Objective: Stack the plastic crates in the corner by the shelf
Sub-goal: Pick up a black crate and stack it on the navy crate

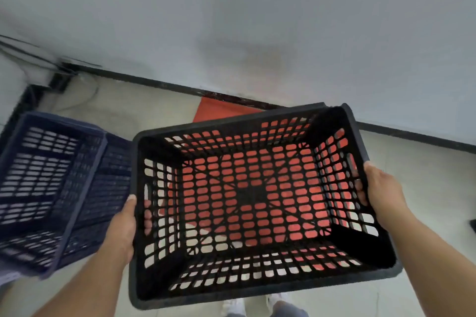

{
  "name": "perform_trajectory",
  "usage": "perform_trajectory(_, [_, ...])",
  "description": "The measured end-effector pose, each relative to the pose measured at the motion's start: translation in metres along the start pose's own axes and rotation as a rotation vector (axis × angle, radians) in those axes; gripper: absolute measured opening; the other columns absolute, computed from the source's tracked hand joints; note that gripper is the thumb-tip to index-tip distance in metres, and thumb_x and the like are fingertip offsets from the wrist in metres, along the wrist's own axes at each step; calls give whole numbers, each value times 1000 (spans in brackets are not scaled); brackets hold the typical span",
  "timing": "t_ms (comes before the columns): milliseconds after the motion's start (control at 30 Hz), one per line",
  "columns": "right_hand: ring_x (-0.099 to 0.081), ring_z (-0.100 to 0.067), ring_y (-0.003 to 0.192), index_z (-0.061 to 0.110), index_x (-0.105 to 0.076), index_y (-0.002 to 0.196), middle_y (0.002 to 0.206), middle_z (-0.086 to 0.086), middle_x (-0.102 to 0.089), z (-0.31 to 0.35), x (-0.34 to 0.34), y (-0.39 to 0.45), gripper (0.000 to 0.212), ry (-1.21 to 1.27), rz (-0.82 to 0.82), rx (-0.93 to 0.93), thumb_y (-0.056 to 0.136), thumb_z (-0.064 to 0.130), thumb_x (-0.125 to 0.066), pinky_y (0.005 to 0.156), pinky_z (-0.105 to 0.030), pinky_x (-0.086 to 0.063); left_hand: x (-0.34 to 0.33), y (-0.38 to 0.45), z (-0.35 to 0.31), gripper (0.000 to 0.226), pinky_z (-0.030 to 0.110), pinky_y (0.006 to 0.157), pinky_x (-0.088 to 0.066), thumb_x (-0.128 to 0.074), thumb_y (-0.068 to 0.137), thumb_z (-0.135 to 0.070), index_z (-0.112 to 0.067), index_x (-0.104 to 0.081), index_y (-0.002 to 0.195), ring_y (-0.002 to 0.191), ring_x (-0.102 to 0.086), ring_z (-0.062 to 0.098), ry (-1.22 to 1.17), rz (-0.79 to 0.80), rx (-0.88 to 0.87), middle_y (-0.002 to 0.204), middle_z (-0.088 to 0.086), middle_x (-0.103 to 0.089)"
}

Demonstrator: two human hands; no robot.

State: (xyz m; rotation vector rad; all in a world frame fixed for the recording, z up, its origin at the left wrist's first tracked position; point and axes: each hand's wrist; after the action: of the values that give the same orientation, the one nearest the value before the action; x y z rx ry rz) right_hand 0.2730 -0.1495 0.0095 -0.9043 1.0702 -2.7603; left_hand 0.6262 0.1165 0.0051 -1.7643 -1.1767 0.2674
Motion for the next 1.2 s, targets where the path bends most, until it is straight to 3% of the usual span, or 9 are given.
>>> perform_trajectory(200, [-47, -25, 56, 2, -60, 77, 65, -14, -56, 75, -18, -69, 46, -177, 138, 138, 96, 37, -37, 54, -32, -37, 90, -82, -9, 41, 26, 47, -32, -36, 98, -40, -10, -58, 82, 48, -38, 15, -205, -118, 46, 57, 2, -47])
perform_trajectory(433, [-46, -25, 54, 2, -62, 81, 66, -14, -56, 165, -114, -146, 40, -259, 290, 299, 96, 31, -39, 53, -33, -38, 203, -115, -22, 36, 30, 53, -31, -38, 99, -35, -7, -57, 84, 53, -37, 18, -417, -266, -3, 64, 7, -45])
perform_trajectory(867, [-42, -21, 49, 2, -63, 85, 61, -9, -52, 282, -359, -286, 40, -391, 542, 553, 98, 30, -37, 46, -28, -35, 401, -45, -29, 41, 30, 54, -33, -34, 98, -41, -9, -57, 86, 54, -39, 18, -704, -427, 56, 64, 6, -46])
perform_trajectory(1033, [-40, -20, 46, 8, -60, 75, 60, -7, -52, 315, -442, -313, 38, -408, 600, 579, 96, 30, -38, 44, -27, -33, 441, -12, -51, 40, 26, 54, -30, -32, 98, -42, -13, -52, 79, 49, -39, 14, -818, -471, 101, 65, 3, -42])
perform_trajectory(1200, [-39, -20, 46, 8, -62, 79, 61, -7, -52, 347, -524, -321, 38, -460, 681, 594, 95, 33, -39, 44, -27, -32, 461, 20, -64, 39, 25, 54, -31, -31, 98, -42, -14, -51, 80, 49, -37, 12, -892, -522, 119, 65, 1, -42])
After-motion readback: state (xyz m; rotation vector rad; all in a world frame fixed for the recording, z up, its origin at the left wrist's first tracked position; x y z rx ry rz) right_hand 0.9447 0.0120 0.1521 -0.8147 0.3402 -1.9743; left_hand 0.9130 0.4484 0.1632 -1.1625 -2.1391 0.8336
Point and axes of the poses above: each hand's wrist, its own y-axis towards the middle knuckle, its own x-axis out of the back of the hand, z = x × y
